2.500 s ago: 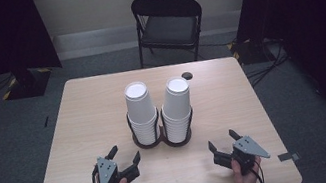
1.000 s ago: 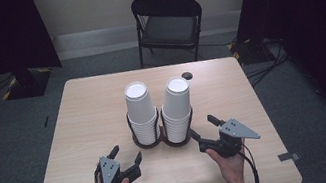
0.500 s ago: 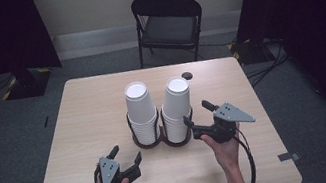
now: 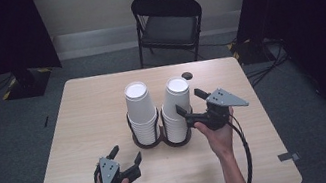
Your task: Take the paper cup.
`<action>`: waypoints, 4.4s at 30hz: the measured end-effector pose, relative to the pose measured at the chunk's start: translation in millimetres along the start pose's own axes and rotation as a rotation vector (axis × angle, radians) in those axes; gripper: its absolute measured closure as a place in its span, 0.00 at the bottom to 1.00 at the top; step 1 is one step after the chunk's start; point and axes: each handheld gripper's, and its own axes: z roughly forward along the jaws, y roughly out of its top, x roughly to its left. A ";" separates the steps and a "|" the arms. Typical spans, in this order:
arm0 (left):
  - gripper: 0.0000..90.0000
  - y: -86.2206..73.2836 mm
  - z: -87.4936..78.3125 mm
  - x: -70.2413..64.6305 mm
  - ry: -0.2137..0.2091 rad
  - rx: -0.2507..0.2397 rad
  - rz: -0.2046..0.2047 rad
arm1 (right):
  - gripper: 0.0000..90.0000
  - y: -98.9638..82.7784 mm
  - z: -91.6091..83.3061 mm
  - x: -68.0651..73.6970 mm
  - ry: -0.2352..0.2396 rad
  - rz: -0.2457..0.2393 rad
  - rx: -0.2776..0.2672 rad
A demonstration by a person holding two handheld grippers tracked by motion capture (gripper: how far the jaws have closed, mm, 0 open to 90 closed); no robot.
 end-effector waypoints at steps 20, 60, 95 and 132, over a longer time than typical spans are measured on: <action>0.21 -0.1 -0.3 -0.6 0.003 -0.001 0.011 | 0.15 1.7 44.6 -5.0 0.054 0.032 0.078; 0.21 -0.2 -0.4 -1.3 0.015 -0.004 0.011 | 0.17 4.8 46.7 -1.1 0.031 0.008 0.081; 0.22 -0.8 -1.9 -0.6 -0.001 -0.019 0.012 | 0.18 36.8 34.6 -5.8 0.031 0.037 -0.001; 0.24 3.0 8.2 4.9 -0.091 0.075 -0.047 | 0.18 78.8 -3.7 -28.4 0.040 0.134 -0.078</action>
